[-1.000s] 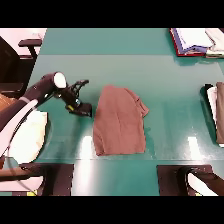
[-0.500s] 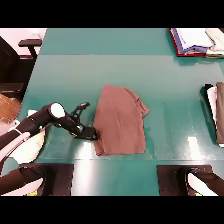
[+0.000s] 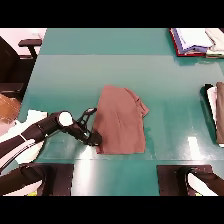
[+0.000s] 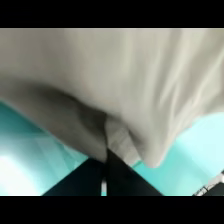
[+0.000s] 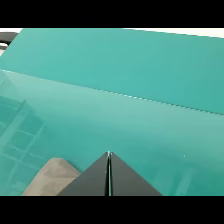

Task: Fold the shirts.

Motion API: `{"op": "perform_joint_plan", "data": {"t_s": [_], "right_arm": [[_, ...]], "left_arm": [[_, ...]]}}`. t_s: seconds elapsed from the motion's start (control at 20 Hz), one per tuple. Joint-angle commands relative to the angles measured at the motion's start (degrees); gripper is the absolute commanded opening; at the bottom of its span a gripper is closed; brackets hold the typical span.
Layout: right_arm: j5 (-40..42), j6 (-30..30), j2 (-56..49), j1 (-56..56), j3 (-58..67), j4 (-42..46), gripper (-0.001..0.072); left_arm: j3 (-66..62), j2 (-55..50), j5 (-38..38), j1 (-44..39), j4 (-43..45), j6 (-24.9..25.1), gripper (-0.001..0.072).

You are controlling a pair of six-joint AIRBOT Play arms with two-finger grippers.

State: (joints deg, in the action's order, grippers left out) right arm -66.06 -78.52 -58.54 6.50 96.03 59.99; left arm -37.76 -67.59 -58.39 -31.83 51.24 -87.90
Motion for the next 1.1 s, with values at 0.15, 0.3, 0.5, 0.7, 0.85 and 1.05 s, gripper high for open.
{"op": "perform_joint_plan", "data": {"t_s": [0.15, 0.3, 0.5, 0.7, 0.85, 1.05], "right_arm": [[-6.3, 0.0, -1.6, 0.0, -0.1, 1.7, 0.002], [-13.6, 0.0, -6.3, 0.0, -0.1, 1.7, 0.002], [-13.3, 0.0, -13.8, 1.7, -8.7, 1.4, 0.0022], [-8.1, 0.0, -22.9, 5.5, -21.3, -1.2, 0.0499], [-0.8, 3.2, -29.9, 8.2, -24.6, -7.6, 0.0499], [1.0, 3.6, -39.2, 12.5, -17.9, -10.8, 0.0493]], "left_arm": [[-12.7, 0.0, -5.7, 17.7, 12.5, -0.6, 0.0026], [-21.0, 0.0, -5.7, 25.9, 17.7, -0.6, 0.0027], [-25.7, 0.0, -5.1, 31.0, 18.7, -0.1, 0.0027], [-25.7, 0.0, -4.8, 31.6, 19.4, -0.1, 0.0026], [-25.7, 0.0, -4.6, 31.6, 19.3, -0.2, 0.0027], [-25.7, 0.0, -4.6, 31.6, 19.2, -0.2, 0.0027]]}}
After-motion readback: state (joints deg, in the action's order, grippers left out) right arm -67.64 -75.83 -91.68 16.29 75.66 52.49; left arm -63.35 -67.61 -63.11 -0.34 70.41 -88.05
